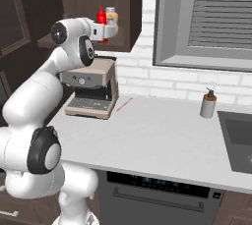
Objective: Put the shaker and condiment bottle from the counter next to their counterparts in the cabinet.
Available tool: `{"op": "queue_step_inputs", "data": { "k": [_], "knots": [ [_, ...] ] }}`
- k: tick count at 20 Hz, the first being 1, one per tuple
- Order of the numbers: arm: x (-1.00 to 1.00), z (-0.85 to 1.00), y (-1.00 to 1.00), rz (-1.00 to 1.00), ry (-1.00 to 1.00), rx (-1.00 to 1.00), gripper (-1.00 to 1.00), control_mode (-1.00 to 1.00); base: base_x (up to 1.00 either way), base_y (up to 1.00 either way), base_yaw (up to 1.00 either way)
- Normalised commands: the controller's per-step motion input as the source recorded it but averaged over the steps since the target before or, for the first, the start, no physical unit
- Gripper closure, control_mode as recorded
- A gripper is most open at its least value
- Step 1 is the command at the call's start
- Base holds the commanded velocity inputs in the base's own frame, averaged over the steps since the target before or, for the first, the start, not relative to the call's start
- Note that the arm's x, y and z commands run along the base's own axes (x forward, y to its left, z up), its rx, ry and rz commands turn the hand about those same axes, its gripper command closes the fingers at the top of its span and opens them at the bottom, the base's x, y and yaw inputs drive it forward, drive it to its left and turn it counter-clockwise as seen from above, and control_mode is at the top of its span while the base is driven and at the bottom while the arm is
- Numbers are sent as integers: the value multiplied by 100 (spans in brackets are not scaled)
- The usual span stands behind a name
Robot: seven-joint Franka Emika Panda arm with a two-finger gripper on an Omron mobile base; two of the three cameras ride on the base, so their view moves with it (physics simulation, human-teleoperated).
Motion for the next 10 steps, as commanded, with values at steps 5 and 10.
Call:
{"op": "queue_step_inputs", "data": {
  "k": [5, 10],
  "knots": [
    [-68, 12, -13, 0, -18, 3, -100, -100, 0, 0, 0],
    [-92, 10, -35, 0, -21, 2, -100, -100, 0, 0, 0]
  ]
}}
